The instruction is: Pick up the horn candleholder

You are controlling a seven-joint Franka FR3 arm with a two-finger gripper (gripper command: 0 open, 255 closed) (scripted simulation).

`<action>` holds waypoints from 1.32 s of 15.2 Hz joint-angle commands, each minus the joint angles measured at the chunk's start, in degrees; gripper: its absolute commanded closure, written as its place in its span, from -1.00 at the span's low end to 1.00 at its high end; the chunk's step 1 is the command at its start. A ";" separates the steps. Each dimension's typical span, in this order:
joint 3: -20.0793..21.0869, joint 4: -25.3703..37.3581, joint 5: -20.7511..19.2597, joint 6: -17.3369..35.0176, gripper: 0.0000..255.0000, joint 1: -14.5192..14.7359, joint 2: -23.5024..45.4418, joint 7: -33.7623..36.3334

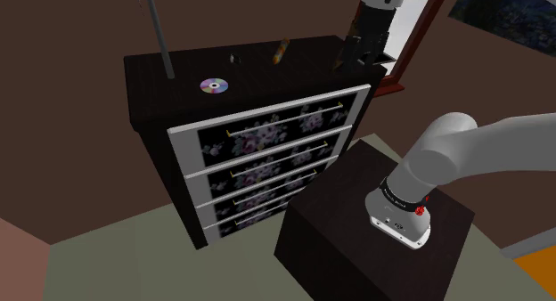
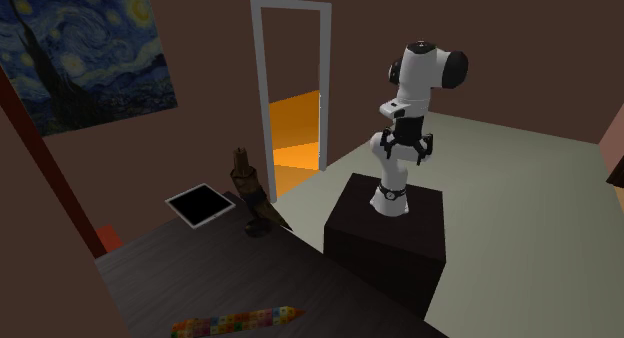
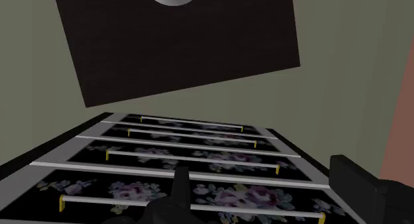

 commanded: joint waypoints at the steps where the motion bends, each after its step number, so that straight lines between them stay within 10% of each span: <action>1: 0.00 0.00 0.00 0.00 -1.00 0.00 0.00 0.00; 20: -18.20 21.62 -8.61 9.72 -1.00 -5.75 24.50 -19.61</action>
